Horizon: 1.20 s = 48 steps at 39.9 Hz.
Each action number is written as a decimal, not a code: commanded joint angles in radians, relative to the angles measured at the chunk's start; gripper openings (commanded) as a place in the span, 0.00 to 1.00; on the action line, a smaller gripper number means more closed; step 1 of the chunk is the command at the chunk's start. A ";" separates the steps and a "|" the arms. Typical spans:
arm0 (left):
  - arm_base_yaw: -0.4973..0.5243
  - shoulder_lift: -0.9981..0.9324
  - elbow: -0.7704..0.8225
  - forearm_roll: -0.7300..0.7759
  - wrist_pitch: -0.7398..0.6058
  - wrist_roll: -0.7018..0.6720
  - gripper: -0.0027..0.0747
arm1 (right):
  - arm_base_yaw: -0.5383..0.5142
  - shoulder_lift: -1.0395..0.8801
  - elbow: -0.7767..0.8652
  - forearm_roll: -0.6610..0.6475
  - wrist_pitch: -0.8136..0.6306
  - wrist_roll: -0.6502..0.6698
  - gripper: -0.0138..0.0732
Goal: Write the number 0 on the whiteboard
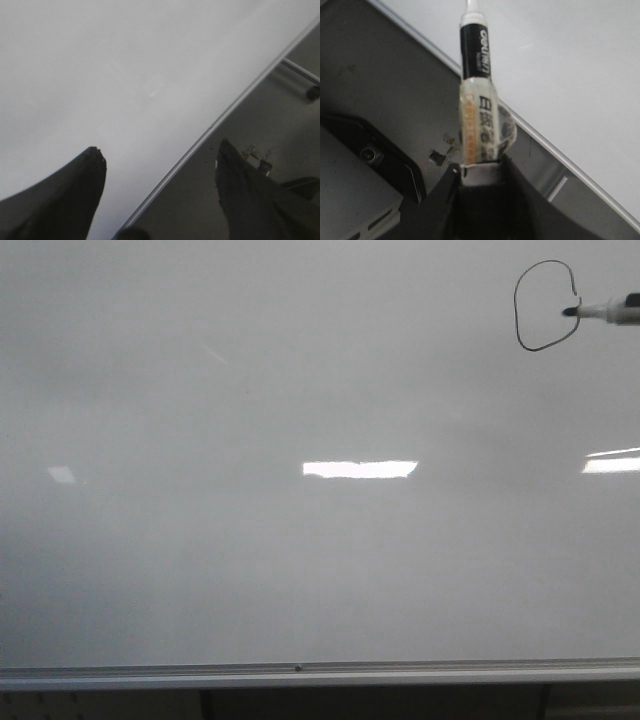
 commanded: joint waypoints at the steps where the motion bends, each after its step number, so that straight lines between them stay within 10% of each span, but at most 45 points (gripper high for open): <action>1: -0.085 0.031 -0.087 -0.049 -0.015 0.106 0.63 | 0.013 0.052 -0.075 0.071 0.031 -0.137 0.10; 14: -0.383 0.238 -0.250 -0.047 0.028 0.288 0.63 | 0.165 0.187 -0.217 0.102 0.075 -0.308 0.10; 34: -0.495 0.492 -0.389 -0.049 -0.002 0.290 0.63 | 0.192 0.192 -0.234 0.103 0.045 -0.311 0.10; 48: -0.495 0.502 -0.389 -0.059 -0.035 0.290 0.20 | 0.192 0.192 -0.234 0.103 0.046 -0.311 0.11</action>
